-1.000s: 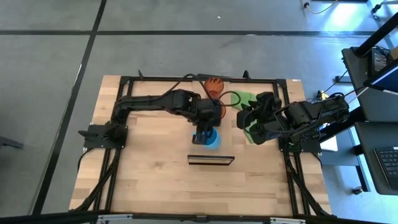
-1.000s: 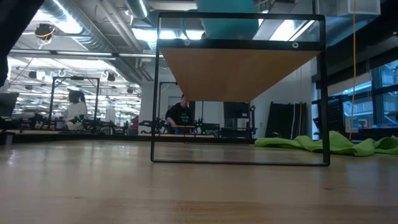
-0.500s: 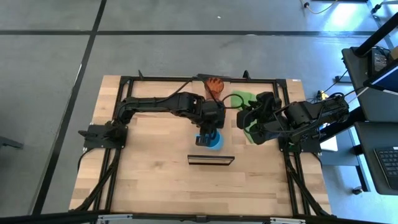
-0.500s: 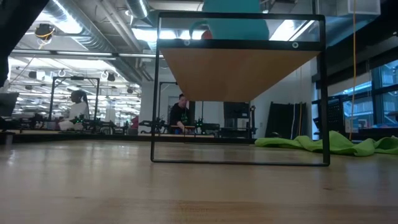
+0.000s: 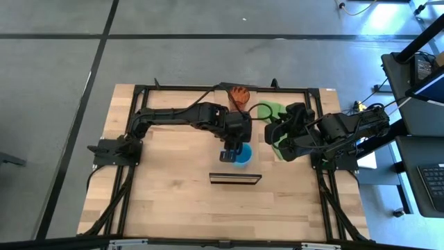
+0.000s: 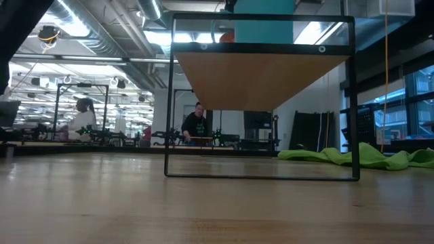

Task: Stack small to large cups/mugs on shelf
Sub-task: Put the blue mug on the shelf, then return to Home Position

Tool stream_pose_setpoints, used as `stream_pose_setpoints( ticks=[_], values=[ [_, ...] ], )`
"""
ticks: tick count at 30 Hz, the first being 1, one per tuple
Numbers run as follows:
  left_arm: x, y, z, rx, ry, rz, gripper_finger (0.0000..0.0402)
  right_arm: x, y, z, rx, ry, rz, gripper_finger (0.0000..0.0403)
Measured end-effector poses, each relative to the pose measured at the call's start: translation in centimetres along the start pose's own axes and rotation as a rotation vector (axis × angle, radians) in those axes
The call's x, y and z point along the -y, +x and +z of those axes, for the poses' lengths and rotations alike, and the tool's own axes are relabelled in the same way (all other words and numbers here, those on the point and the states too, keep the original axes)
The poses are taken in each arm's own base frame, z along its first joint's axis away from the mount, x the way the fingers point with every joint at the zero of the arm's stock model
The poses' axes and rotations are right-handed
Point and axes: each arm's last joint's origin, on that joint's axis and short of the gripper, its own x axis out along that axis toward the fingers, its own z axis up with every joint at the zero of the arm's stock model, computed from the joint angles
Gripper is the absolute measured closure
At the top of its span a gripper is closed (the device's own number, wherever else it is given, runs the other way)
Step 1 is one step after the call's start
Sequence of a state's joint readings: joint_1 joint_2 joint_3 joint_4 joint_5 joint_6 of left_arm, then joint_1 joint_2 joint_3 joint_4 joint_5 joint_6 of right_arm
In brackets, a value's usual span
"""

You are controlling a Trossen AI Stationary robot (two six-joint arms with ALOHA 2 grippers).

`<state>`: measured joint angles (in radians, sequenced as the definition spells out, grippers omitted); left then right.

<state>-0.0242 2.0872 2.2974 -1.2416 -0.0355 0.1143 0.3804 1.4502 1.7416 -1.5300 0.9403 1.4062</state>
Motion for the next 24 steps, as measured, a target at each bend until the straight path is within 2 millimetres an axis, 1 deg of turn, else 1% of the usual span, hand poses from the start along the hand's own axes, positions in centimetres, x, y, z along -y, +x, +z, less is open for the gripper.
stream_pose_setpoints(
  ticks=[9, 12, 16, 21, 22, 24],
  values=[
    [-0.9, -0.5, 0.0, 0.017, -0.017, 0.027, 0.0323, 0.1, 0.0, 0.0, -0.005, -0.006, -0.004, 0.0238],
    [-1.1, -1.8, 0.1, 0.052, -0.020, 0.036, 0.0324, 0.2, 0.0, -0.1, -0.017, -0.016, -0.009, 0.0238],
    [-0.8, -5.4, 0.6, 0.175, -0.038, 0.047, 0.0325, 0.3, 0.0, -0.1, -0.020, -0.024, -0.015, 0.0238],
    [0.3, -11.3, -1.1, 0.259, -0.052, 0.015, 0.0326, 0.0, -0.1, 0.1, -0.021, 0.003, 0.006, 0.0238],
    [0.5, -12.6, -1.5, 0.283, -0.050, 0.013, 0.0326, -0.2, -0.2, 0.2, -0.031, 0.019, 0.025, 0.0238],
    [1.1, -15.3, -2.4, 0.329, -0.040, 0.009, 0.0326, -0.7, -0.7, 0.2, -0.079, -0.018, 0.094, 0.0238]
  ],
)
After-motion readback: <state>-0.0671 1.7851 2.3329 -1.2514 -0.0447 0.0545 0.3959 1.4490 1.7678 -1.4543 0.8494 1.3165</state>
